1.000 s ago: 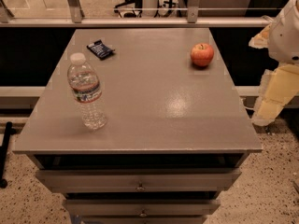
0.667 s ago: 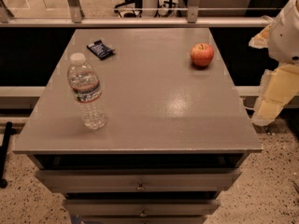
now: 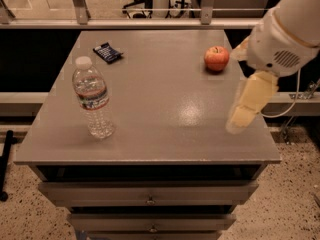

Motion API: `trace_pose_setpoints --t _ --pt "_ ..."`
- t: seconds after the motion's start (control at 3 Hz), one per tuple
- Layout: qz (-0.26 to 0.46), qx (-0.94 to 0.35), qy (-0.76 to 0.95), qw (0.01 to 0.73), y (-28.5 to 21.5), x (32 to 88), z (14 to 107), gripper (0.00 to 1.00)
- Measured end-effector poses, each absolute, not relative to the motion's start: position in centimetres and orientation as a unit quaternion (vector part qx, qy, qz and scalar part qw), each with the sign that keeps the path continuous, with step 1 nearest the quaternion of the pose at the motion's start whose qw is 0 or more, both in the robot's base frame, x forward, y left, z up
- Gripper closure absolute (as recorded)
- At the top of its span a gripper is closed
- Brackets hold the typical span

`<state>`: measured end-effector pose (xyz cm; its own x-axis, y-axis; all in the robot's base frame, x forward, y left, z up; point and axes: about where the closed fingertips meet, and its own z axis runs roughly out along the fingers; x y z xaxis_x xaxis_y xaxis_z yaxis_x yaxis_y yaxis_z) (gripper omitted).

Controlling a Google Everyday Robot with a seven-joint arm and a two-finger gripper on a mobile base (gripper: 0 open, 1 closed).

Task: Knock water bottle over

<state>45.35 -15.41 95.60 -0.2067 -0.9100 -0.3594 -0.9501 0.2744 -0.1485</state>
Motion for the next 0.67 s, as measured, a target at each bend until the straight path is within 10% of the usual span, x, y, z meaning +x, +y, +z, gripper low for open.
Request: trace_pose_setpoints --t 0.67 --pt "0.160 -0.582 0.750 0.270 -0.9 46.8 94.7 0.00"
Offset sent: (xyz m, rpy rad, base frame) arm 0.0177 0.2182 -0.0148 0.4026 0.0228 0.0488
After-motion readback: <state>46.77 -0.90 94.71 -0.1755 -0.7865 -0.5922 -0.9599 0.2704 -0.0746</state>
